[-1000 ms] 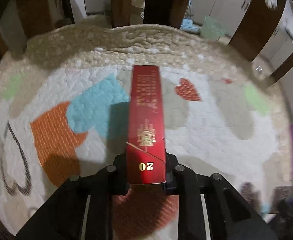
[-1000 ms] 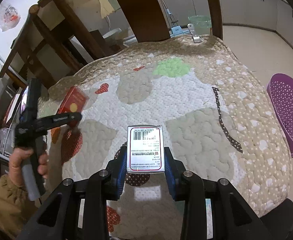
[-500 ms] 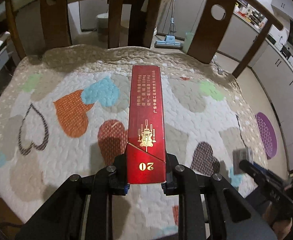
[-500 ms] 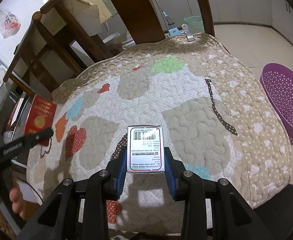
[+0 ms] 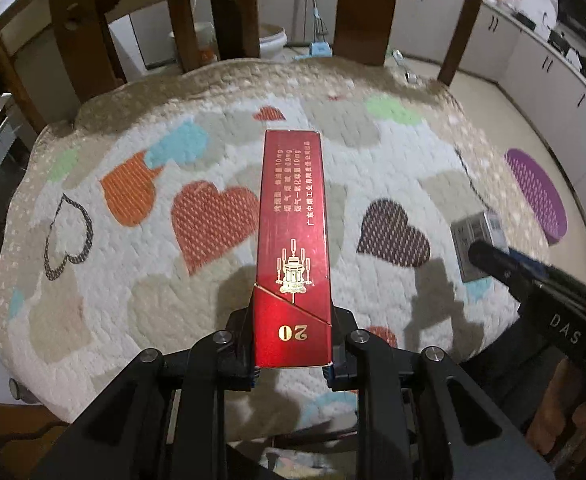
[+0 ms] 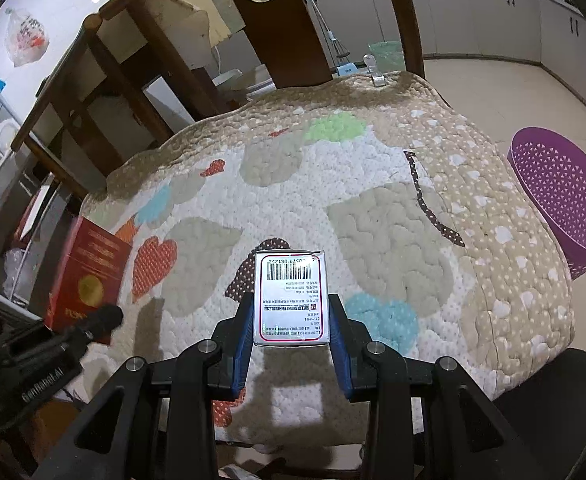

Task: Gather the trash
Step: 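Carry the red box and white-grey box over the purple wastebasket, then open both grippers to drop the two boxes into the wastebasket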

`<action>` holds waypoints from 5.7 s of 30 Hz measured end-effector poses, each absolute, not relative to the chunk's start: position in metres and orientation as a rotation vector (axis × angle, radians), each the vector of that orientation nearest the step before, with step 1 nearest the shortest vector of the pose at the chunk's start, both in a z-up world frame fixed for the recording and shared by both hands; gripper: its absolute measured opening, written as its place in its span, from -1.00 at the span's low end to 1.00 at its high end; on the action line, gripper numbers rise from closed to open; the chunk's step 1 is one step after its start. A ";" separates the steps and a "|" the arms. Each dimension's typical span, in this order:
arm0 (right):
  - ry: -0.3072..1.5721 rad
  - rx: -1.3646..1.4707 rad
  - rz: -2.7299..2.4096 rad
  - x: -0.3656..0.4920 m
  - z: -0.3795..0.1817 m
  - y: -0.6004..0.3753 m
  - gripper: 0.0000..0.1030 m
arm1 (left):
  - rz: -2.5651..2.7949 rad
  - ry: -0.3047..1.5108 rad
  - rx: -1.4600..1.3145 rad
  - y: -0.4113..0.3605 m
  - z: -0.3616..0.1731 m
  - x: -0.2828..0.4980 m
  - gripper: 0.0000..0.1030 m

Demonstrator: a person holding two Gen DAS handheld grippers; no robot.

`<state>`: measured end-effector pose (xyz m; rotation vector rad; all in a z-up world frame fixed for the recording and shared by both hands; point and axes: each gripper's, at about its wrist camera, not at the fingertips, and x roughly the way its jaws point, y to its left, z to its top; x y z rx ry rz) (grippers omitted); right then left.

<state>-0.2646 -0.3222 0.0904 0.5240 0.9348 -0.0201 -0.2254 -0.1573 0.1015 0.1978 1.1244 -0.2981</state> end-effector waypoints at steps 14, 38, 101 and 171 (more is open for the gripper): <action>0.957 0.514 -0.042 -0.266 0.082 -0.320 -0.29 | -0.248 1.108 0.219 -0.157 0.102 -0.226 -0.58; 0.960 0.520 -0.041 -0.266 0.080 -0.321 -0.29 | -0.261 1.078 0.264 -0.163 0.107 -0.230 -0.58; 0.773 0.727 -0.213 -0.318 0.072 -0.424 -0.29 | -0.419 0.973 0.484 -0.279 0.130 -0.224 -0.57; 0.562 1.008 -0.612 -0.342 0.014 -0.653 -0.28 | -0.815 0.893 0.765 -0.590 0.055 -0.186 -0.57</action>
